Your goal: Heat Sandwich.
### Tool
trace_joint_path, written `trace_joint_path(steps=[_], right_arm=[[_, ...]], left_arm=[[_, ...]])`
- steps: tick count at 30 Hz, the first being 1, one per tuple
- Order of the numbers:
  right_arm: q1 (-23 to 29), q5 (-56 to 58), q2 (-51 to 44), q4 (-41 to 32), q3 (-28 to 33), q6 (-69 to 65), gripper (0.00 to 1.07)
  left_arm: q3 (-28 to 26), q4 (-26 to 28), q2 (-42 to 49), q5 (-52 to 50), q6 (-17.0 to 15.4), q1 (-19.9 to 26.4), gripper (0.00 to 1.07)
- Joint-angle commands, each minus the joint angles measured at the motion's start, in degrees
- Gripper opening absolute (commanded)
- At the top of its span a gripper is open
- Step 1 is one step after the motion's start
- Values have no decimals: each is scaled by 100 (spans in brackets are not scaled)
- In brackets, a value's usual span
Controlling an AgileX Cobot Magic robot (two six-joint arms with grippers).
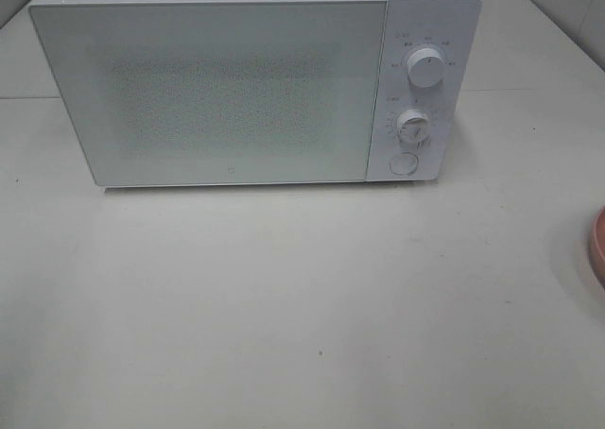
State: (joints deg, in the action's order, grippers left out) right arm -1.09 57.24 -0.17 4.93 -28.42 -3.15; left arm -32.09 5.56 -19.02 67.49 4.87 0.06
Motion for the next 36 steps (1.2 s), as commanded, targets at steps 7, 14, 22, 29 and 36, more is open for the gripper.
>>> trace_joint_path(steps=[7, 14, 22, 29, 36], right_arm=[[-29, -6, -166, 17, 0, 29, 75], [-29, -6, -166, 17, 0, 23, 75], [-29, -6, -166, 23, 0, 23, 75], [-29, -6, -166, 23, 0, 23, 75], [-29, -6, -166, 23, 0, 29, 75]], left_arm=[[246, 6, 1421, -607, -74, 0, 98], [241, 11, 2063, -607, -115, 0, 98], [241, 23, 2074, -607, -149, 0, 98], [241, 23, 2063, -607, -149, 0, 98], [241, 23, 2063, -607, -143, 0, 98]])
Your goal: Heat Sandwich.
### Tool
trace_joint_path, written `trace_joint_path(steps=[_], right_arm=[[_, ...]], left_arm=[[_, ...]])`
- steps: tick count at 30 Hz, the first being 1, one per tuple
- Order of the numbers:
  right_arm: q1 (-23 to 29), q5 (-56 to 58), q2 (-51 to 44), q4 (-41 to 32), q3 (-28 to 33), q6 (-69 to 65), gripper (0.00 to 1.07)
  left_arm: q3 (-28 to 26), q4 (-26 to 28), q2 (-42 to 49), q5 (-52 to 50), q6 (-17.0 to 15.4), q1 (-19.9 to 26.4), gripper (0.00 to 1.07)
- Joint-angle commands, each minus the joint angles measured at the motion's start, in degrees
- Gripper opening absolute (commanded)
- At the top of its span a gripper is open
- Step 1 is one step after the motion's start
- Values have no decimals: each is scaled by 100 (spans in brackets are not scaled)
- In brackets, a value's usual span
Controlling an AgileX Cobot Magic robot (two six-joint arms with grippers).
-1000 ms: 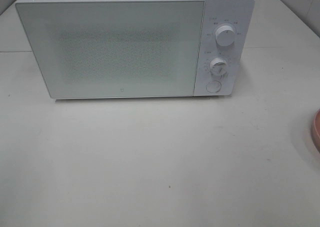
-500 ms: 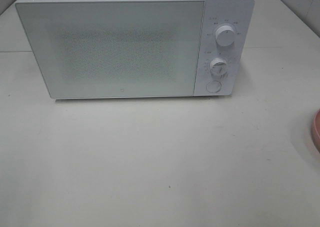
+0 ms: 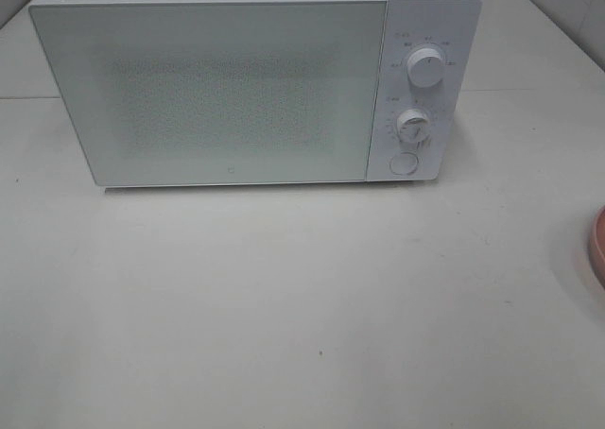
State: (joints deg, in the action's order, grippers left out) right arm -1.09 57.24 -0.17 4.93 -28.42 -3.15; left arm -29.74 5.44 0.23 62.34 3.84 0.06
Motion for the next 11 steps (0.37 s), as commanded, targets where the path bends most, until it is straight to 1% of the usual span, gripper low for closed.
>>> trace_joint_path(steps=[1, 11], right_arm=[[-29, -6, -166, 23, 0, 29, 75], [-29, -6, -166, 23, 0, 29, 75]], left_arm=[[6, 34, 138, -92, -40, 0, 98], [6, 34, 138, -92, -40, 0, 98]])
